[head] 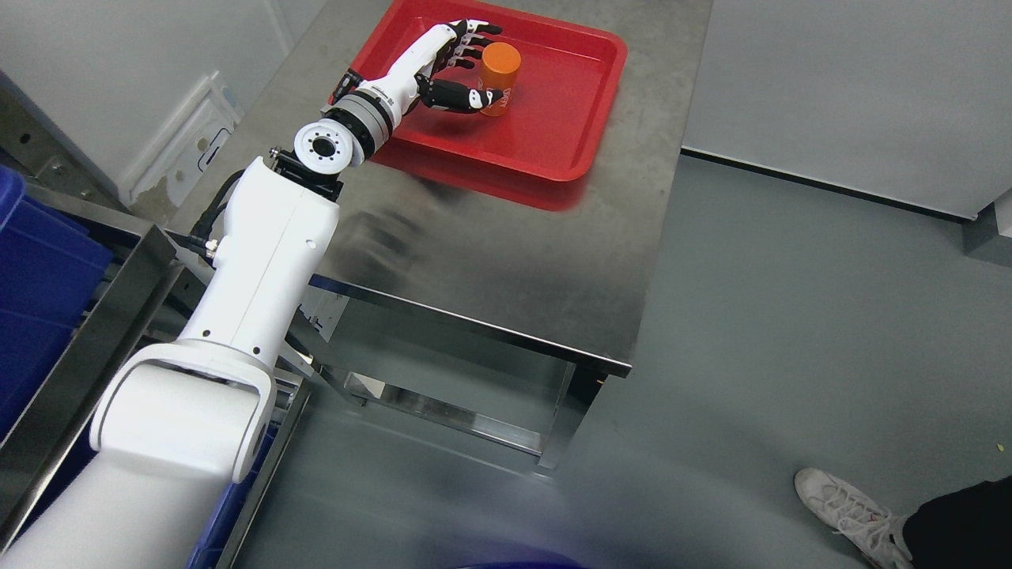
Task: Grab orange capacitor from left shelf to right desk
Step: 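Lower the capacitor upright onto the red tray and open the left hand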
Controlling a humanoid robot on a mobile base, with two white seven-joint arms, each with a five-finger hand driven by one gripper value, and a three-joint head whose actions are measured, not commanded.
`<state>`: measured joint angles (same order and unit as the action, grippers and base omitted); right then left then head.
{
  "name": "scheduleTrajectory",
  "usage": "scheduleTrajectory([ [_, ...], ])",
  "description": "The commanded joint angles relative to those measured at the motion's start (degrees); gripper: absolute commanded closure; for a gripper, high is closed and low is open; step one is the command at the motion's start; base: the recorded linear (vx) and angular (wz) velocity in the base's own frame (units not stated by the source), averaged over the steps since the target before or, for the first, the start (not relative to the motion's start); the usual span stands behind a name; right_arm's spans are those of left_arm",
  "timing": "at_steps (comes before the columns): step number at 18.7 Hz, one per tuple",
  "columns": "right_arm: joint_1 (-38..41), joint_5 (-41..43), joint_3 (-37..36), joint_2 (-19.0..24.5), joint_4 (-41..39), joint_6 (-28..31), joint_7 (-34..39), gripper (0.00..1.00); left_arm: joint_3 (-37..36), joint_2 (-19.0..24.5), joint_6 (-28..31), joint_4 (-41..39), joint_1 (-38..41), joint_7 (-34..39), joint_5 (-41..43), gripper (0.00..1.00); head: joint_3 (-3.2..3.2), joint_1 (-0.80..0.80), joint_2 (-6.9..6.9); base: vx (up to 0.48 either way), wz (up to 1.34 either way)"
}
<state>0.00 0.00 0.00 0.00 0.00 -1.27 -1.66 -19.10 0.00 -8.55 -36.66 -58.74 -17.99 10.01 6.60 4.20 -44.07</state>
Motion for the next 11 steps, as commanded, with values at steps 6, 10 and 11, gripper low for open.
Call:
scheduleTrajectory([
  [6, 1.14, -0.26, -0.70, -1.00, -1.00, -0.04, -0.01, 0.00, 5.63, 1.00, -2.25, -7.79, 0.38, -0.56, -0.61, 0.06, 0.00, 0.00, 0.00, 0.000, 0.00],
  [10, 1.14, -0.26, -0.70, -1.00, -1.00, -0.04, -0.01, 0.00, 11.96, 1.00, -5.16, -13.78, 1.35, -0.82, -2.88, 0.05, 0.00, 0.00, 0.00, 0.000, 0.00],
  [11, 1.14, -0.35, -0.70, -1.00, -1.00, -0.04, -0.01, 0.00, 12.67, 1.00, -5.60, -14.74, 1.87, -0.82, -5.24, 0.05, 0.00, 0.00, 0.00, 0.000, 0.00],
])
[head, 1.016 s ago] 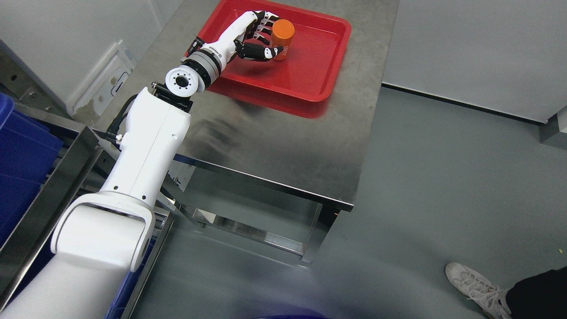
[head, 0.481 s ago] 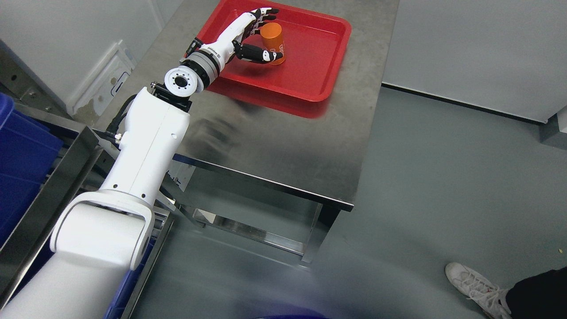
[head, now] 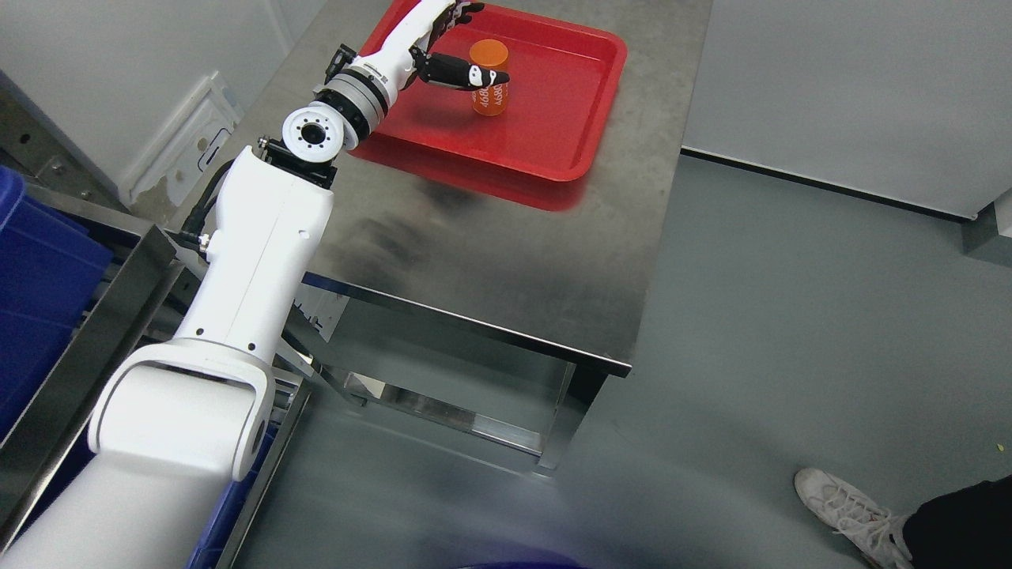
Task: Grab orange capacitor from left shelf to right desk
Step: 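Withdraw the open left hand away from the capacitor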
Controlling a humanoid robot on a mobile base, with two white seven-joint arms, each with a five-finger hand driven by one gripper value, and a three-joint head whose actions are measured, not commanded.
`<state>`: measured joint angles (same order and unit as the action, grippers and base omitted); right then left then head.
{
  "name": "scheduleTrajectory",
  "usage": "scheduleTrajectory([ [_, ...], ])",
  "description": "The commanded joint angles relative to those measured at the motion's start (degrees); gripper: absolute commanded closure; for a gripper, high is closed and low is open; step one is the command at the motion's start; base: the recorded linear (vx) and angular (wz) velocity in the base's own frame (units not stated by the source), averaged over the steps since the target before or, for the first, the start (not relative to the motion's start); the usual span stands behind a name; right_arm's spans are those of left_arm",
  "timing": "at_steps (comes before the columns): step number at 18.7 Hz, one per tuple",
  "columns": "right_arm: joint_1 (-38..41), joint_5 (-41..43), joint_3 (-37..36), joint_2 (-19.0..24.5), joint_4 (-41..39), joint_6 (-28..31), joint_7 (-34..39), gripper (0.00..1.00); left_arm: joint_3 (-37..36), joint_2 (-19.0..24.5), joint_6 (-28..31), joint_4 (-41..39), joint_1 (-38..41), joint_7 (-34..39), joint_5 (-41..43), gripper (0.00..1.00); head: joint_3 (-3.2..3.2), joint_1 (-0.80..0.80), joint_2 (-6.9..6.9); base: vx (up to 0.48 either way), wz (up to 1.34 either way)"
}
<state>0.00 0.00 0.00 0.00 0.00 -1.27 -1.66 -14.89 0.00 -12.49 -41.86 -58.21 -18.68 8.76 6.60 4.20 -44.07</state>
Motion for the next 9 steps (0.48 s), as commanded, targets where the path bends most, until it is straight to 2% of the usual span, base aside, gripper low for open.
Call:
scheduleTrajectory([
  [1, 1.14, -0.35, -0.70, -1.00, -1.00, -0.05, -0.01, 0.00, 8.91, 1.00, -1.66, -10.08, 2.04, -0.13, -7.06, 0.05, 0.00, 0.00, 0.00, 0.000, 0.00],
  [4, 1.14, -0.27, -0.70, -1.00, -1.00, -0.05, -0.01, 0.00, 9.52, 1.00, -1.14, -11.31, 4.15, -0.31, -19.97, 0.05, 0.00, 0.00, 0.00, 0.000, 0.00],
  [7, 1.14, -0.27, -0.70, -1.00, -1.00, -0.05, -0.01, 0.00, 9.70, 1.00, -0.79, -13.68, 7.31, -0.31, -23.52, 0.05, 0.00, 0.00, 0.00, 0.000, 0.00],
  [9, 1.14, -0.27, -0.70, -1.00, -1.00, -0.05, -0.01, 0.00, 11.27, 1.00, 2.80, -14.82, 8.20, -0.31, -26.32, 0.05, 0.00, 0.00, 0.00, 0.000, 0.00],
])
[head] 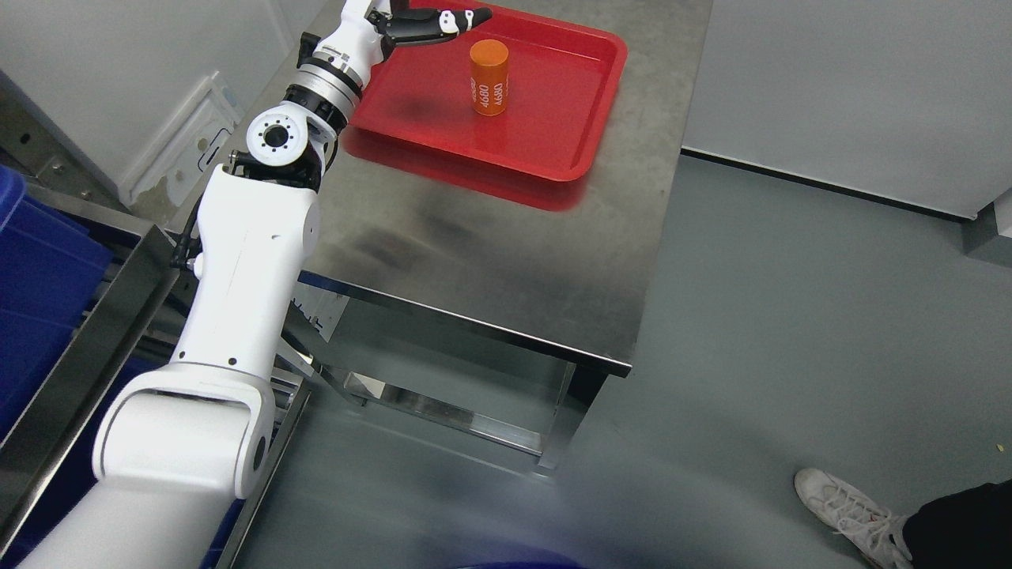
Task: Grab orange capacitor from left shelf to right desk
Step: 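Withdraw the open left hand away from the capacitor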
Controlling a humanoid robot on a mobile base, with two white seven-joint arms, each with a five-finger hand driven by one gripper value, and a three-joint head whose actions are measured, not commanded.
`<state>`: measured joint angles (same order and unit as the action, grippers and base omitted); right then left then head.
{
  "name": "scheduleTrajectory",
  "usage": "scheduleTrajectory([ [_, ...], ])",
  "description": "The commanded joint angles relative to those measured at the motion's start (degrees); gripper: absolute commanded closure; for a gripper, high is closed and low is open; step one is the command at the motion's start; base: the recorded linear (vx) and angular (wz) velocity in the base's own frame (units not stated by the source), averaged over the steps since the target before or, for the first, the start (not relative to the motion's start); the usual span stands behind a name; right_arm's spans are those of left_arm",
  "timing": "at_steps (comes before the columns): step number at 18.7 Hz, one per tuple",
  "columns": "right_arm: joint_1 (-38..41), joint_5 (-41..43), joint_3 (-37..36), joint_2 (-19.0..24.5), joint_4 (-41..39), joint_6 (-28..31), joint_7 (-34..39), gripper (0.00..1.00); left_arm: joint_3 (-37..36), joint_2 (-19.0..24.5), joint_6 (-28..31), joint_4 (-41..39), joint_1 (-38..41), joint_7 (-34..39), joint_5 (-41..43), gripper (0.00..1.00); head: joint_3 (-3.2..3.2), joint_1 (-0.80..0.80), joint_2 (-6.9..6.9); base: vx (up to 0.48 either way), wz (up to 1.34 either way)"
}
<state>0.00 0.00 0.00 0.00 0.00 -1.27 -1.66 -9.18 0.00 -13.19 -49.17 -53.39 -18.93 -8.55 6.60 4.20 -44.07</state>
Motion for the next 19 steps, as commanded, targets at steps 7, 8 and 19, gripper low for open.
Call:
scheduleTrajectory([
  [7, 1.14, -0.35, -0.70, -1.00, -1.00, -0.05, -0.01, 0.00, 9.35, 1.00, 11.25, -8.66, 2.94, 0.38, -15.62, 0.02, 0.00, 0.00, 0.00, 0.000, 0.00],
  [8, 1.14, -0.35, -0.70, -1.00, -1.00, -0.05, -0.01, 0.00, 10.14, 1.00, 11.17, -8.57, 3.20, 0.47, -15.62, 0.01, 0.00, 0.00, 0.00, 0.000, 0.00],
  [19, 1.14, -0.26, -0.70, -1.00, -1.00, -0.05, -0.01, 0.00, 15.15, 1.00, 10.02, -9.80, 14.80, 11.46, -3.31, 0.00, 0.00, 0.00, 0.00, 0.000, 0.00],
])
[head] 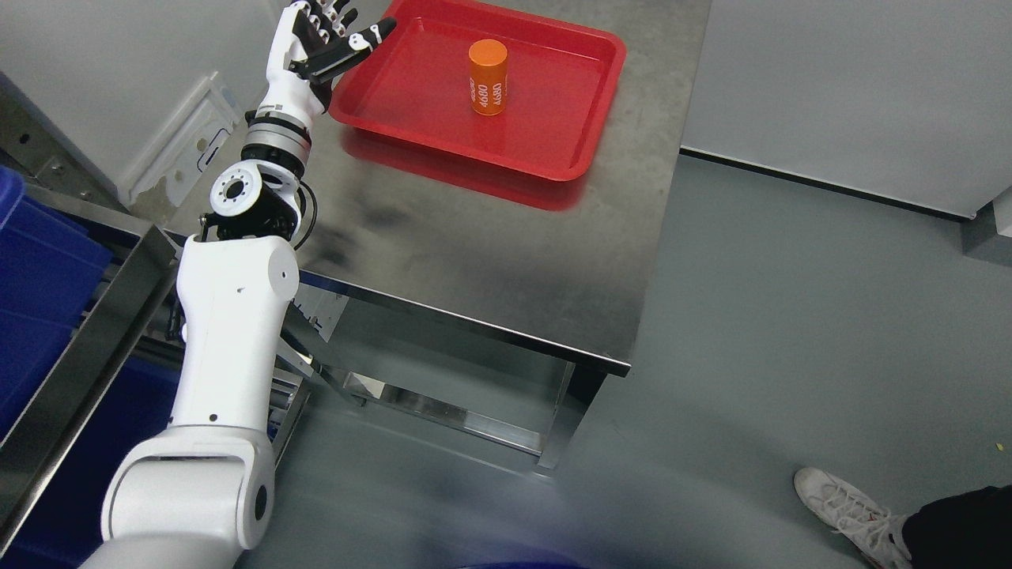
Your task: Grab orange capacitor from left shelf to right desk
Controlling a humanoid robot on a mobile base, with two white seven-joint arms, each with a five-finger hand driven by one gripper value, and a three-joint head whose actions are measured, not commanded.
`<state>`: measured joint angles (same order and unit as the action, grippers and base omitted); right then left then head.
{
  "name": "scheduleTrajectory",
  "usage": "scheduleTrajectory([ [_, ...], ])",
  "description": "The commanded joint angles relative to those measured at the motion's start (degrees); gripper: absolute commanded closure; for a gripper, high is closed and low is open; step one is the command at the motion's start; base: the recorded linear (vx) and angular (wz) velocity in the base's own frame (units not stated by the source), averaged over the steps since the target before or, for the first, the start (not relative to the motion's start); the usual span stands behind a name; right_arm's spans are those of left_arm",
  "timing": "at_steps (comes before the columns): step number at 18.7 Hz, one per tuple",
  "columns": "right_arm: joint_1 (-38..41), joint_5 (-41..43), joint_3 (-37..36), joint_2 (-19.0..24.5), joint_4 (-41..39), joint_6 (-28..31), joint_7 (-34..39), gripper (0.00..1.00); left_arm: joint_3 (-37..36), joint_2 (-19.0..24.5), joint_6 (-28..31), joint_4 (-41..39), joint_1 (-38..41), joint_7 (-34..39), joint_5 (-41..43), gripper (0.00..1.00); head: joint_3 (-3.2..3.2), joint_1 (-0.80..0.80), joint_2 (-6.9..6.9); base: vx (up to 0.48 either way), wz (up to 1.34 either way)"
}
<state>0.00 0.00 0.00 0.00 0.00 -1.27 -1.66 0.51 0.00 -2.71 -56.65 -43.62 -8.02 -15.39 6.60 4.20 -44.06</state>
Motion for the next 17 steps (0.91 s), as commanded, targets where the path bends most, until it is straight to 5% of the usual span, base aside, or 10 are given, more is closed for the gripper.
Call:
scheduleTrajectory([
  [1, 1.14, -0.26, -0.70, -1.00, -1.00, -0.05, -0.01, 0.00, 5.47, 1.00, -0.45, -3.02, 6.08, 0.55, 3.61, 0.00, 0.00, 0.00, 0.00, 0.000, 0.00],
  [17, 1.14, -0.26, -0.70, -1.00, -1.00, -0.05, -0.01, 0.00, 4.94, 1.00, 1.22, -9.97, 9.96, -3.58, 3.61, 0.00, 0.00, 0.00, 0.00, 0.000, 0.00],
])
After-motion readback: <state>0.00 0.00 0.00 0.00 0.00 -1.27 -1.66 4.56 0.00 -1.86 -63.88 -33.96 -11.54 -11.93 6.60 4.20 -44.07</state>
